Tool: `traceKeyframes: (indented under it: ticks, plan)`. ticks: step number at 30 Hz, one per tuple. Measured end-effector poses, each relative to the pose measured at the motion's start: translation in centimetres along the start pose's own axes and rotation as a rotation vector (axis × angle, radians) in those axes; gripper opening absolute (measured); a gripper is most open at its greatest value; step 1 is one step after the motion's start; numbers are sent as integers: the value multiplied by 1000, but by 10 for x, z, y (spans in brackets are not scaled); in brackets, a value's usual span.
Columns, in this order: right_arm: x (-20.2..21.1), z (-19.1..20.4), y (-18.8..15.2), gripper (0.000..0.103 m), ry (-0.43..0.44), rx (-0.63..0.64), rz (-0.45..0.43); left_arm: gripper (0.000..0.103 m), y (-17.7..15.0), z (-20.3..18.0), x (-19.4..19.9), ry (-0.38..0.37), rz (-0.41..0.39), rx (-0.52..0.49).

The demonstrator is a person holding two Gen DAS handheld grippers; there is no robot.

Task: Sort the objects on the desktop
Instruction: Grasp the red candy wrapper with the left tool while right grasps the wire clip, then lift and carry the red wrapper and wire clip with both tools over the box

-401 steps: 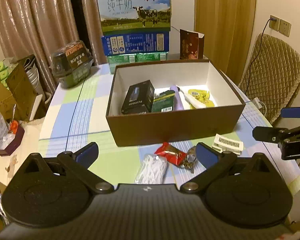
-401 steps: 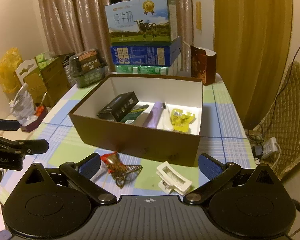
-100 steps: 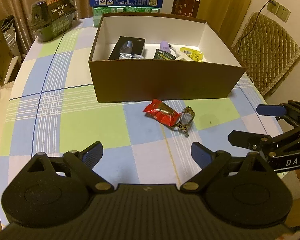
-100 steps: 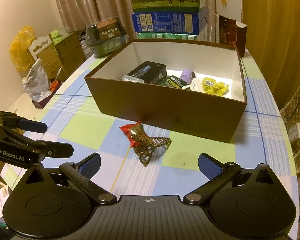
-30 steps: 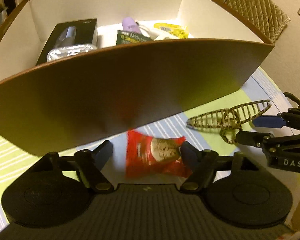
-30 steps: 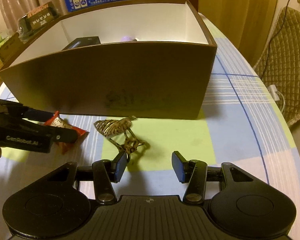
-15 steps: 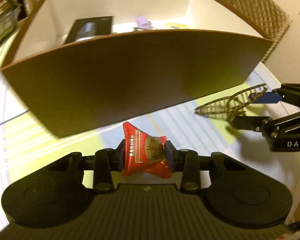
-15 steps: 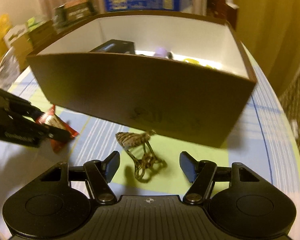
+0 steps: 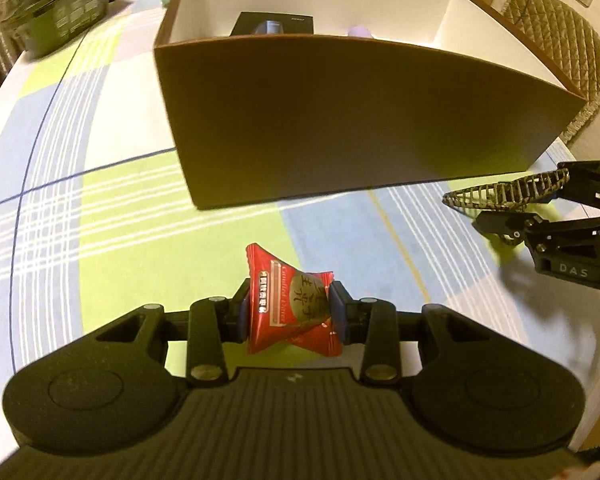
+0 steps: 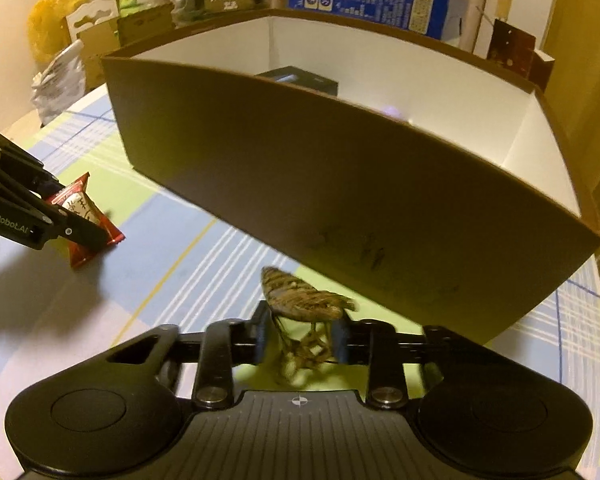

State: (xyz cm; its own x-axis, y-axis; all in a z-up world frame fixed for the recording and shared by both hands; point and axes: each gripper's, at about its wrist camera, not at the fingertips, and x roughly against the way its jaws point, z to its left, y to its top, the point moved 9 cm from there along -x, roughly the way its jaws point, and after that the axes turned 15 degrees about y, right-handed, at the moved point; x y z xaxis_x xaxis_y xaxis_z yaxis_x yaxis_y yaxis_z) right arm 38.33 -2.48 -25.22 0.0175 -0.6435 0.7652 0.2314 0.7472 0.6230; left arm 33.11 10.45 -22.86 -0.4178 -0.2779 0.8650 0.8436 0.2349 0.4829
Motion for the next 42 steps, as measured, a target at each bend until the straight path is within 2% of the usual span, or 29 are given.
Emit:
traceKeyframes:
  ticks: [4,22,28,34,37,42]
  plan:
    - [1,9,-9,20,-2,-28,5,33,-6,1,3,12,6,14]
    - [48,19,-53,20,-18,-156,32,30,-33,-20,26,13,13,28]
    - [72,13,-62,20,-29,-201,5,27,-39,-25,37,0,4,44]
    - [87,10,-55,20,-44,-196,-28,21,-38,-29,44,-13,-6,40]
    - [85,8,-54,20,-45,-197,-29,21,-40,-35,45,-33,0,24]
    - [82,7,-55,20,-38,-202,-18,21,-43,-42,36,-19,19,19]
